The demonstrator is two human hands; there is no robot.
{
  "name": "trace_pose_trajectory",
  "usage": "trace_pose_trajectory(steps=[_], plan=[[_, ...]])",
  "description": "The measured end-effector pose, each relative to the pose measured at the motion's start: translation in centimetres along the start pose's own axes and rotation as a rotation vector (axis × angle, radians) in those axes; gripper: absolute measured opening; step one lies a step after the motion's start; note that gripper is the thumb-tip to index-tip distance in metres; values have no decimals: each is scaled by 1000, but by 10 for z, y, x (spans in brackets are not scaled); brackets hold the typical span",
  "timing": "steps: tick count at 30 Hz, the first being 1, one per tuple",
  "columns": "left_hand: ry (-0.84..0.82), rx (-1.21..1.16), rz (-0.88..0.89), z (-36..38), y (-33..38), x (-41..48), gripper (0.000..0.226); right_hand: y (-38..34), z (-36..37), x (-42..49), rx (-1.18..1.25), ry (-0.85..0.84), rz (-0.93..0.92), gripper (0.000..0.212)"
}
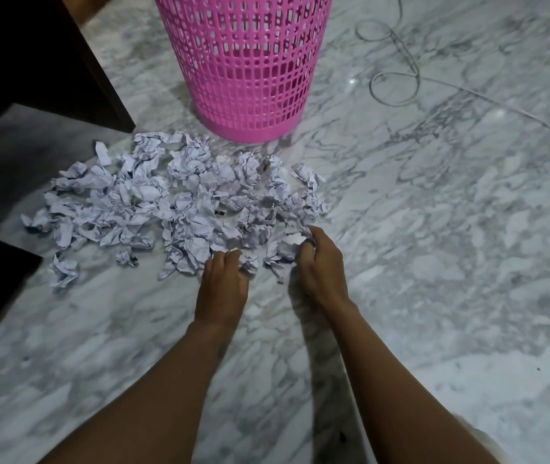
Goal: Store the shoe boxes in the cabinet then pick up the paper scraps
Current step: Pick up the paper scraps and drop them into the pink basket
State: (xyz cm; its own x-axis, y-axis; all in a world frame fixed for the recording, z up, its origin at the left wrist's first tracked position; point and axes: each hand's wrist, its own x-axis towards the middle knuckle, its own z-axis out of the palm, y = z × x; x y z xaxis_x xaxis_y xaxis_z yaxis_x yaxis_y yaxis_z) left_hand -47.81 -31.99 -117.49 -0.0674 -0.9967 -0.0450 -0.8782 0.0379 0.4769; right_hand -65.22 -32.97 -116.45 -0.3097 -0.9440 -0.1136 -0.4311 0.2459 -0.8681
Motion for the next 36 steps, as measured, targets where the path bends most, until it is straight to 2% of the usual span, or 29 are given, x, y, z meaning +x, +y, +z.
trace_pose_trajectory(steps=[3,6,8,12,14,16,17,22,25,29,32,34,36], plan=[[68,-101,-66,-3,0,4,25,4,1,-4,-21,57,38,34],[150,-174,-121,-6,-1,9,14,2,2,-8,-91,70,-33,46],[195,-205,-141,-10,0,10,10,0,3,-9,-160,79,-80,47],[249,-285,-172,-18,3,11,19,-8,6,-2,-265,43,-14,26],[250,-332,-190,-25,9,11,24,-10,8,3,-364,-33,-10,34],[225,-368,-195,-32,16,10,29,-8,11,7,-457,-100,-7,43],[211,-369,-201,-34,18,9,32,-6,12,9,-473,-113,-3,42],[186,-306,-210,-35,21,8,58,0,12,11,-374,-74,-28,21],[95,-241,-165,-28,20,8,50,-1,6,11,-236,-53,19,15],[-10,-74,-57,-16,17,6,29,-4,-3,9,-100,-60,18,11],[-53,-47,-22,-12,19,1,21,-6,1,5,-155,-159,-25,18],[-122,-89,-32,-9,17,-2,19,-6,8,4,-335,-290,-29,38],[-172,-97,-33,-6,12,-4,39,-6,12,6,-506,-346,-34,48]])
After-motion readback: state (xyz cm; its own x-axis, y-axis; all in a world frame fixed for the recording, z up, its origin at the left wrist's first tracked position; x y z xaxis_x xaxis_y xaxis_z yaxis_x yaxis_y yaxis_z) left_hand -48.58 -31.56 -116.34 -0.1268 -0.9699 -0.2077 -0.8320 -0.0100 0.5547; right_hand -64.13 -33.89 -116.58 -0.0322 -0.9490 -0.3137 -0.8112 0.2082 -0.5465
